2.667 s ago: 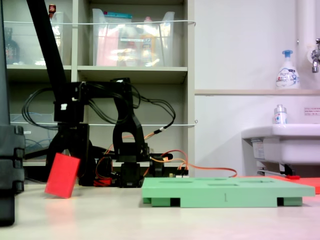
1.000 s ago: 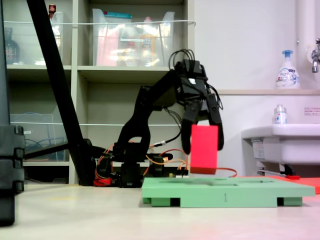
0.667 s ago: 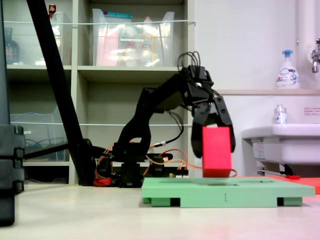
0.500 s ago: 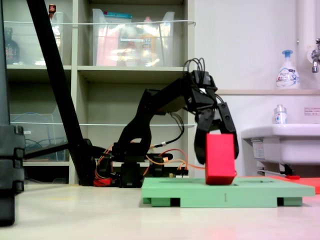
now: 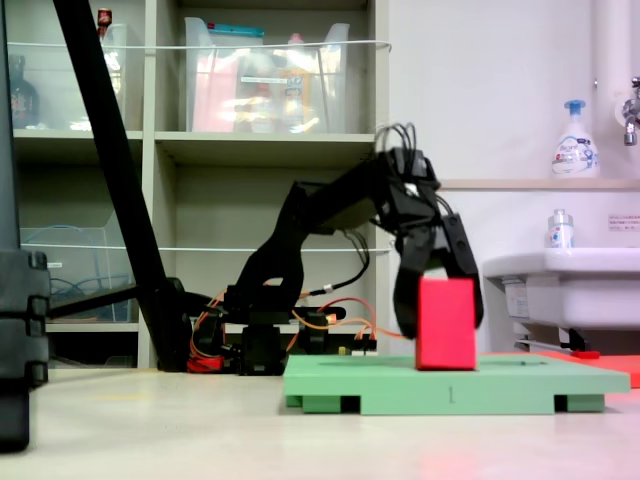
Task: Put the square block into the corresponding hole
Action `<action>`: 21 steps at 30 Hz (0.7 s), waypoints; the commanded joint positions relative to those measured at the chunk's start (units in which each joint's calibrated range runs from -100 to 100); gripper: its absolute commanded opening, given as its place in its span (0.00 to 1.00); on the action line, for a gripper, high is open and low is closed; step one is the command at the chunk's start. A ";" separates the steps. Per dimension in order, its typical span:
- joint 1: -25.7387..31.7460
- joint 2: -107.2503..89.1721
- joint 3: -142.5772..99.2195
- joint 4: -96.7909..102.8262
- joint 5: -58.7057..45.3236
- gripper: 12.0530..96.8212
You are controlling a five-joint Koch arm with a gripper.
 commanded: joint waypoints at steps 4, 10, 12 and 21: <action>0.68 -1.30 3.28 4.52 1.03 0.28; 0.68 1.63 3.28 5.00 1.03 0.28; 0.54 2.75 3.38 5.87 1.03 0.29; -0.10 7.64 3.28 7.89 1.03 0.39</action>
